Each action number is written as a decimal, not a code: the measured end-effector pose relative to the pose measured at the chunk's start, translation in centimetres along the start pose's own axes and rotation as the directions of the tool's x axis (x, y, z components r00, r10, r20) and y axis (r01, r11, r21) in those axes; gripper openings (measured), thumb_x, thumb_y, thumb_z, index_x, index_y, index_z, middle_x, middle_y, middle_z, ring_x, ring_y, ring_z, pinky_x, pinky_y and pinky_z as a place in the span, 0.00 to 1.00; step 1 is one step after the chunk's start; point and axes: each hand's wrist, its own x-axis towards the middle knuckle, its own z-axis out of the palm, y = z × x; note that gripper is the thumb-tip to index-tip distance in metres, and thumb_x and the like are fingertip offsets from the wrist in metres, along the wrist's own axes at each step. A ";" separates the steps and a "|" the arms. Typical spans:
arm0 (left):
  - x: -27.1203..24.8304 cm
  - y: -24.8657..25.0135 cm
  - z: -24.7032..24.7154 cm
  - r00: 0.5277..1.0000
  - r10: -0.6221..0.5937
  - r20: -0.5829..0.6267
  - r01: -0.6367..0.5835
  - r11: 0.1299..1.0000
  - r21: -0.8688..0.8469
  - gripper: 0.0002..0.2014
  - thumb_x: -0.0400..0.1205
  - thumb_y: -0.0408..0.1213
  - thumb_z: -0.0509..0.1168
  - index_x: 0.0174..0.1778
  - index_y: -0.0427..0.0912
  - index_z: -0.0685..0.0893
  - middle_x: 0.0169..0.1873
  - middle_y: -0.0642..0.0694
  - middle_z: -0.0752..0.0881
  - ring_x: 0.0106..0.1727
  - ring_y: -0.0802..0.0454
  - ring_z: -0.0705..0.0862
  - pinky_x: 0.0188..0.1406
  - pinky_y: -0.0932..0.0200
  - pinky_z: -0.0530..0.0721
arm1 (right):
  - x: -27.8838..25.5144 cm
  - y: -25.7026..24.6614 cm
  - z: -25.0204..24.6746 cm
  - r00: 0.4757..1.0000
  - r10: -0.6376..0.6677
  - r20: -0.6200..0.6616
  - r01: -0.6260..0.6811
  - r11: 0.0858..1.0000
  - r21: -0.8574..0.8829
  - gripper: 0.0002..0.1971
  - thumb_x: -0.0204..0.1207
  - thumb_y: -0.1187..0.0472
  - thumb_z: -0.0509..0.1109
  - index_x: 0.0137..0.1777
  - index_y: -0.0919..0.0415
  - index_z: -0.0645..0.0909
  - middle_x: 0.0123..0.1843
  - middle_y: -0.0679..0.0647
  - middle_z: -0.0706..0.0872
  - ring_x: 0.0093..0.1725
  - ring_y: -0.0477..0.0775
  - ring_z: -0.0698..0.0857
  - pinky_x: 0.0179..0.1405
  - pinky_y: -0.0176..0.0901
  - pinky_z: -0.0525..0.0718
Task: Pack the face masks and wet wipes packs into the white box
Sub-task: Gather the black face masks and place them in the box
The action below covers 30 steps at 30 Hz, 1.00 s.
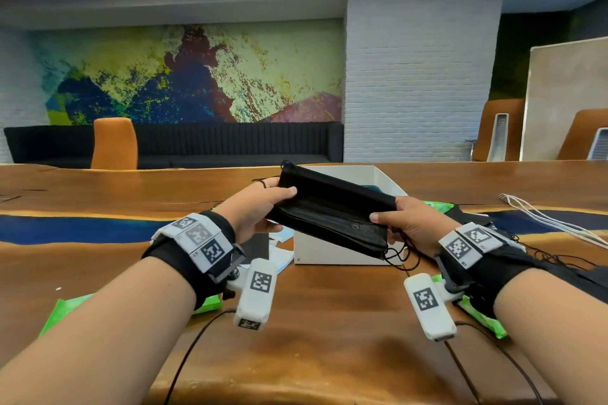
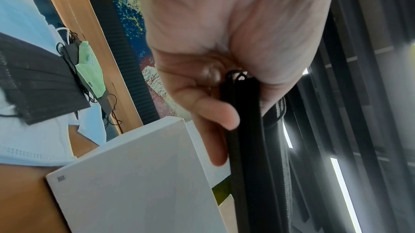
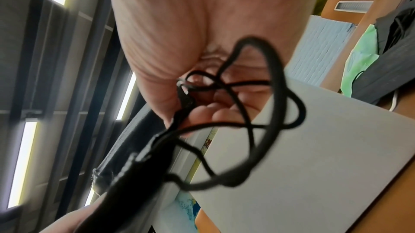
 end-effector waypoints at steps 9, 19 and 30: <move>0.2 -0.1 0.6 0.997 -0.030 -0.074 0.025 0.997 -0.067 0.09 0.88 0.33 0.55 0.61 0.47 0.76 0.52 0.40 0.80 0.43 0.51 0.81 0.22 0.67 0.81 | 0.3 -0.4 -0.1 0.968 -0.150 -0.203 0.155 0.988 0.010 0.08 0.78 0.71 0.67 0.45 0.59 0.72 0.32 0.53 0.79 0.24 0.45 0.77 0.26 0.38 0.76; 5.5 3.1 0.3 0.959 -0.034 -0.280 -0.036 0.970 -0.242 0.09 0.88 0.28 0.52 0.48 0.46 0.72 0.43 0.44 0.78 0.35 0.52 0.79 0.15 0.70 0.77 | 1.7 -0.4 -2.8 0.884 -0.292 -0.365 0.049 0.834 -0.550 0.08 0.82 0.56 0.63 0.57 0.55 0.80 0.52 0.48 0.83 0.53 0.48 0.80 0.50 0.38 0.75; 15.6 4.1 -0.1 0.953 -0.267 -0.144 0.221 0.936 -0.274 0.10 0.89 0.31 0.49 0.42 0.37 0.70 0.17 0.40 0.83 0.30 0.52 0.77 0.09 0.70 0.74 | 3.7 1.6 -4.3 0.948 -0.239 -0.212 0.095 0.845 -0.527 0.09 0.80 0.58 0.67 0.44 0.44 0.87 0.47 0.40 0.87 0.52 0.37 0.82 0.45 0.29 0.75</move>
